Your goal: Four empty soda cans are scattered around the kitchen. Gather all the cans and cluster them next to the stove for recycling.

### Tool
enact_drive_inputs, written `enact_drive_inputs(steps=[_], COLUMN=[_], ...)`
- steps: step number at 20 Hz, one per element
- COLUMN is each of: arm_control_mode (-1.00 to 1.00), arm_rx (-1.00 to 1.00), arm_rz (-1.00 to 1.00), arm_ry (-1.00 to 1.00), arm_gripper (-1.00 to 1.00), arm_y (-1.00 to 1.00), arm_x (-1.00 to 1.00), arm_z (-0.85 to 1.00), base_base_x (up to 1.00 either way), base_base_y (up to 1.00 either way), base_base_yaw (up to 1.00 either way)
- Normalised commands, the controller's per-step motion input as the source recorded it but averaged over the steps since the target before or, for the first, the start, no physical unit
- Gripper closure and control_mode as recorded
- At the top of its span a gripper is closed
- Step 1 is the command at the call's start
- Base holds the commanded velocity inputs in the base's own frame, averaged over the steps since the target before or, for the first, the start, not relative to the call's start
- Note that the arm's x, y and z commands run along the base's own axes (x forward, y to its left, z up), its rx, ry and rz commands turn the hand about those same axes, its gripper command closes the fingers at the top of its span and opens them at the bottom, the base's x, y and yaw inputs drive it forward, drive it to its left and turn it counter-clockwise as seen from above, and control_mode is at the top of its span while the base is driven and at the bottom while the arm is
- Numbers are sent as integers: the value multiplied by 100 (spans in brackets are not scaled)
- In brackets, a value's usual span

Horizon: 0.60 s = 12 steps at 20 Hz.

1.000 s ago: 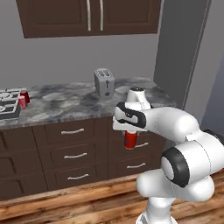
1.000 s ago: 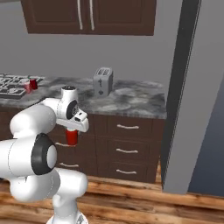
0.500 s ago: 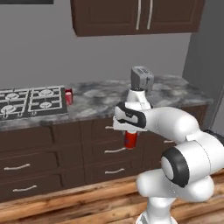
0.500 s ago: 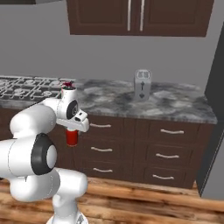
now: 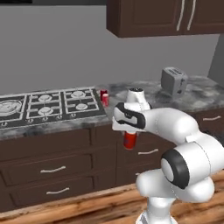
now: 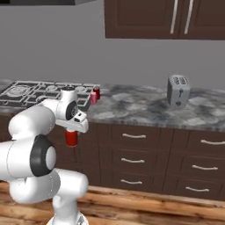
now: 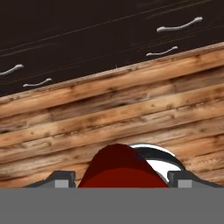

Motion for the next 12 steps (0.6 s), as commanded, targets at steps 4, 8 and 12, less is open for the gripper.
enact_drive_inputs(steps=[4, 8, 12], arm_control_mode=[100, 100, 100], arm_rx=[0, 0, 0], arm_rz=[0, 0, 0], arm_ry=[0, 0, 0], arm_gripper=[100, 100, 100], arm_y=[0, 0, 0], arm_x=[0, 0, 0], arm_z=[0, 0, 0], base_base_x=[92, 85, 54], base_base_y=[24, 24, 32], base_base_yaw=[-1, 0, 0])
